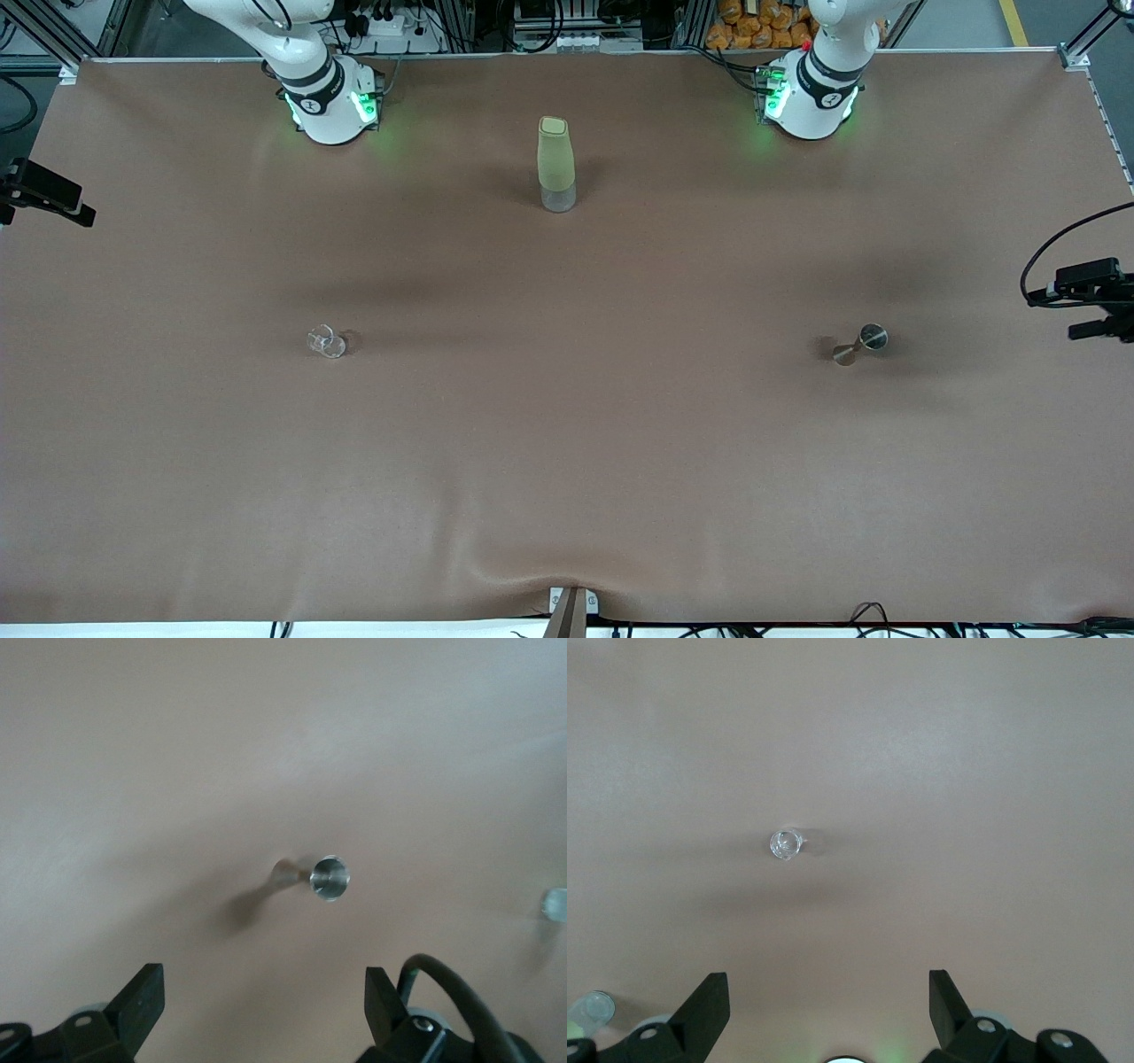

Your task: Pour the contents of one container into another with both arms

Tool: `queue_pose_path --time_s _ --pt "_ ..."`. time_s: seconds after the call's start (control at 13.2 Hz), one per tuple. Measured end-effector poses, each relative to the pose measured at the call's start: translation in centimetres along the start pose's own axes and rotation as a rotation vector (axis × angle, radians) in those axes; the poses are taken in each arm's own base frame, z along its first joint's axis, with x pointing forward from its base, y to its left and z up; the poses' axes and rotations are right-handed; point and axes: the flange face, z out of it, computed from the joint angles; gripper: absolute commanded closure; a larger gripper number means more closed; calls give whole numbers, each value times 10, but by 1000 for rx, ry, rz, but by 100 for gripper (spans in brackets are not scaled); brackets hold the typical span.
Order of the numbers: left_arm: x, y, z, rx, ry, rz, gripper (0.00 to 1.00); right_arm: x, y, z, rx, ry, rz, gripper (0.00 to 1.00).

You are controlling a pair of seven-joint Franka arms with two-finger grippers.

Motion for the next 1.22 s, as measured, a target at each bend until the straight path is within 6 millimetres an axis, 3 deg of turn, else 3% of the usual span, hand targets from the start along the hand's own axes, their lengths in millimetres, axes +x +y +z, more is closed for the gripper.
queue_pose_path --time_s 0.46,0.68,0.99,1.22 --pt "-38 -56 48 -143 106 218 0 3 -3 -1 1 17 -29 0" --pt "-57 -83 72 -185 129 259 0 15 -7 8 56 36 -79 0" --pt "-70 -96 75 -192 186 361 0 26 -8 24 72 15 -88 0" --pt "-73 -103 91 -214 224 459 0 35 -7 39 73 -8 -86 0"
